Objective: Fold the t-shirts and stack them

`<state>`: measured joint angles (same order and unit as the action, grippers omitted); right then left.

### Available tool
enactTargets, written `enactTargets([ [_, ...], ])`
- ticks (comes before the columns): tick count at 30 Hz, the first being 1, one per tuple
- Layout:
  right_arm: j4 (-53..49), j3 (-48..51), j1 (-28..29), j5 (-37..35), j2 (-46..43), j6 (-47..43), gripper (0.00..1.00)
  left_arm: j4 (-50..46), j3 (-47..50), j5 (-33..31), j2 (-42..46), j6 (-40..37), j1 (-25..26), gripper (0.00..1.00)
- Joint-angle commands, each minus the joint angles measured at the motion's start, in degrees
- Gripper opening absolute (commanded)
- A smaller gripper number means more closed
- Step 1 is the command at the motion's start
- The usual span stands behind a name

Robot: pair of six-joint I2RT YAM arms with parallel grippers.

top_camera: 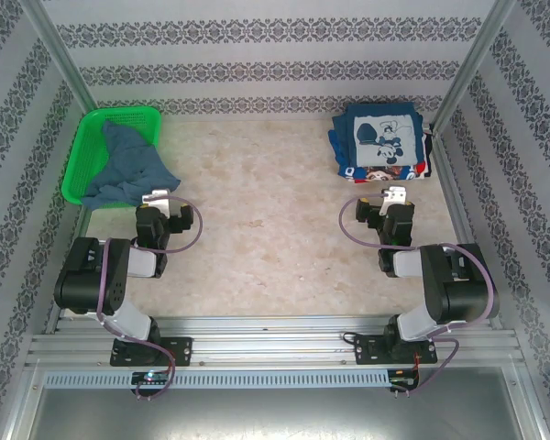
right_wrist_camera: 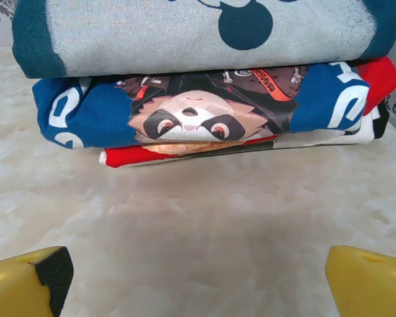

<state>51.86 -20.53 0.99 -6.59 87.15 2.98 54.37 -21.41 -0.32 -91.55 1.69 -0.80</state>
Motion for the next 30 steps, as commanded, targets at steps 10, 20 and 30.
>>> enactTargets([
  [10,0.53,-0.91,0.24,1.0,-0.65,-0.6,0.98,-0.06,-0.39,-0.12,0.76,-0.64,0.09,1.0],
  [20,0.26,-1.09,0.1,1.14,-0.58,-0.37,0.98,-0.23,-0.56,-0.21,0.76,-0.64,0.09,1.0],
  [30,-26.71,-9.61,2.25,-2.99,-16.41,2.15,0.98,-27.03,-8.97,-2.72,16.71,2.14,0.09,1.0],
])
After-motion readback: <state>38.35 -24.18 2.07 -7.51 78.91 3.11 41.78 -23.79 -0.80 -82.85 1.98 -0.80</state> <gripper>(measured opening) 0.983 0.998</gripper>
